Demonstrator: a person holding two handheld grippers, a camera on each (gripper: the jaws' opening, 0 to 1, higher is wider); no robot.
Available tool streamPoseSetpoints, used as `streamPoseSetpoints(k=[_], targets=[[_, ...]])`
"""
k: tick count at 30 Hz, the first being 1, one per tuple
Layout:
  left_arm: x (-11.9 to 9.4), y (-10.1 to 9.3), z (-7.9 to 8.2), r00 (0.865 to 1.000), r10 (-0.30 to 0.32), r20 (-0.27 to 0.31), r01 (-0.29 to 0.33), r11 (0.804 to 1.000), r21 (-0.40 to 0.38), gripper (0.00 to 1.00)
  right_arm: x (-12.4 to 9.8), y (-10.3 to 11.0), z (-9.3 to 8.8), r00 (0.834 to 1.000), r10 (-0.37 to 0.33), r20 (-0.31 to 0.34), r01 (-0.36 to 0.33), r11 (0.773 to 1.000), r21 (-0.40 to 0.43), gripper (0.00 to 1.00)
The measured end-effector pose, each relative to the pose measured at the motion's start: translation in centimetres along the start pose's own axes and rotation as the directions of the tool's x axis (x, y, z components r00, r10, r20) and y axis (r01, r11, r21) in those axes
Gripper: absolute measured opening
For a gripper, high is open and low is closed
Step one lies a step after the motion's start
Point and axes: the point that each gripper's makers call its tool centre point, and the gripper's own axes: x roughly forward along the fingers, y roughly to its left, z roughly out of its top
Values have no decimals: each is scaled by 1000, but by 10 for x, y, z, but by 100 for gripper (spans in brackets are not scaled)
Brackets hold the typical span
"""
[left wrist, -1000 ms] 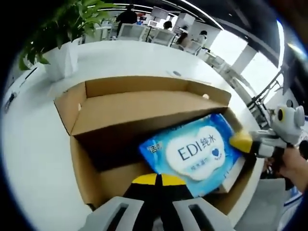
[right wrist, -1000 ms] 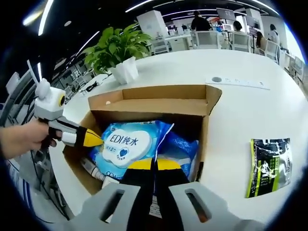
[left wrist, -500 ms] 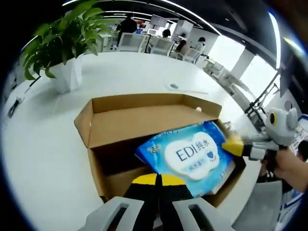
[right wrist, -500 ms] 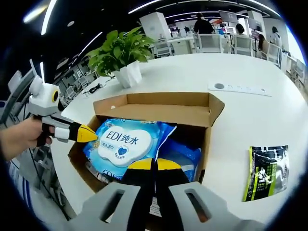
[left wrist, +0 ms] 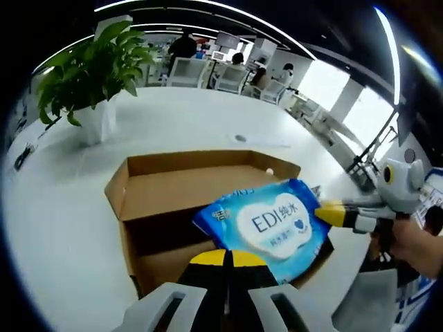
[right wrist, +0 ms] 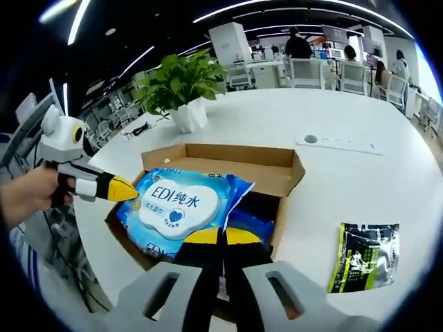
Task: Operate the shoe box by opening the lid, removing the specified soft item, and placing it in the target area until the item is outside and the box remains undamaged.
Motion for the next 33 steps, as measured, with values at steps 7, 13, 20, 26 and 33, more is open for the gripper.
streamPoseSetpoints(k=[7,13,20,26,33], targets=[[2,-22,5,1000,-5,11,5,1000,12,0,-17,-13,-1,1000,-4,9,4,1000,-6,0],[9,-45,10,1000,-16,19,16,1000,15,0,-37,-32,-1,1000,-16,18,16,1000,-8,0],[22,-74,16,999,-32,19,31,999,33,0,-55,-60,-3,999,-35,26,35,999,-2,0],[35,-101,17,999,-47,10,47,998,49,0,-73,-82,-10,998,-53,29,52,999,13,0],[54,-137,24,997,-72,9,71,995,68,0,-97,-116,-15,996,-79,35,78,997,27,0]])
